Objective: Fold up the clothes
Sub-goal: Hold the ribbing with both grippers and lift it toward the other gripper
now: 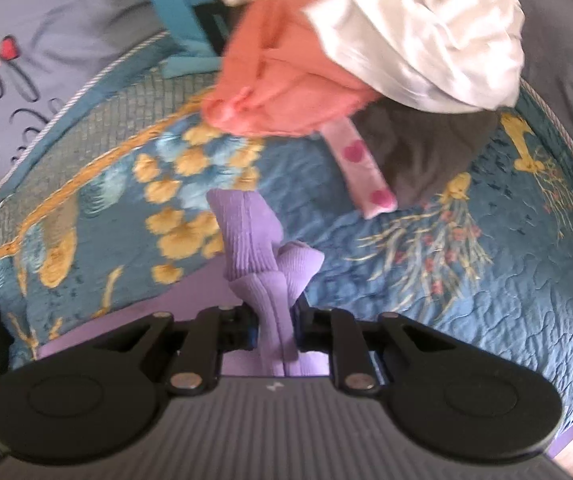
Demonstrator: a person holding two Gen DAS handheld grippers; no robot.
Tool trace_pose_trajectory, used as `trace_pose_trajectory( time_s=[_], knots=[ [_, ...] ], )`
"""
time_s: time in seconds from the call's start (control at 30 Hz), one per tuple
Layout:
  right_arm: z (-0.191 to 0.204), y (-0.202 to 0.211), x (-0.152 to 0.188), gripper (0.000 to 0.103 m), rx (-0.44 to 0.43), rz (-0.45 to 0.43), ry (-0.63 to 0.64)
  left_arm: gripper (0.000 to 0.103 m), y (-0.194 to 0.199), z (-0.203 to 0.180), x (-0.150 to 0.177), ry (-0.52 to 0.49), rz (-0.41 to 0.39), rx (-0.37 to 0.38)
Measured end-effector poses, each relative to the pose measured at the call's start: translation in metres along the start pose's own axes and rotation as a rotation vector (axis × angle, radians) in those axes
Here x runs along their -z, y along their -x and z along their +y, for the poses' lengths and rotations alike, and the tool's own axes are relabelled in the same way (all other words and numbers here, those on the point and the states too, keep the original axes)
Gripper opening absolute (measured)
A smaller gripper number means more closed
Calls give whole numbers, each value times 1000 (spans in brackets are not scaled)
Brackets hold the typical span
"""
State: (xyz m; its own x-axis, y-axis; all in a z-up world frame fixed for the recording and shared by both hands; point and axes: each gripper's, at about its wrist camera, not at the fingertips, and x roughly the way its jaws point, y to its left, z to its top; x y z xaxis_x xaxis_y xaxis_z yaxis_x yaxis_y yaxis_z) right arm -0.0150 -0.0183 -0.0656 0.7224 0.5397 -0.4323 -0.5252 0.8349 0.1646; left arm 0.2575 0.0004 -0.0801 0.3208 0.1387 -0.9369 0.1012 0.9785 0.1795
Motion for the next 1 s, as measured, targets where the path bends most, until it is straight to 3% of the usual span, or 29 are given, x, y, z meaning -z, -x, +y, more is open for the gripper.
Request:
trace_pose_trajectory(
  time_s=[0.27, 0.57, 0.73, 1.0],
  knots=[
    [48, -12, -19, 15, -85, -19, 130, 17, 32, 86, 21, 109, -47, 32],
    [118, -39, -31, 15, -261, 16, 252, 17, 47, 188, 67, 191, -59, -20],
    [159, -60, -24, 15, -330, 63, 311, 17, 38, 233, 109, 234, -55, -34],
    [195, -88, -8, 15, -346, 164, 346, 18, -4, 275, 155, 307, -40, 46]
  ],
)
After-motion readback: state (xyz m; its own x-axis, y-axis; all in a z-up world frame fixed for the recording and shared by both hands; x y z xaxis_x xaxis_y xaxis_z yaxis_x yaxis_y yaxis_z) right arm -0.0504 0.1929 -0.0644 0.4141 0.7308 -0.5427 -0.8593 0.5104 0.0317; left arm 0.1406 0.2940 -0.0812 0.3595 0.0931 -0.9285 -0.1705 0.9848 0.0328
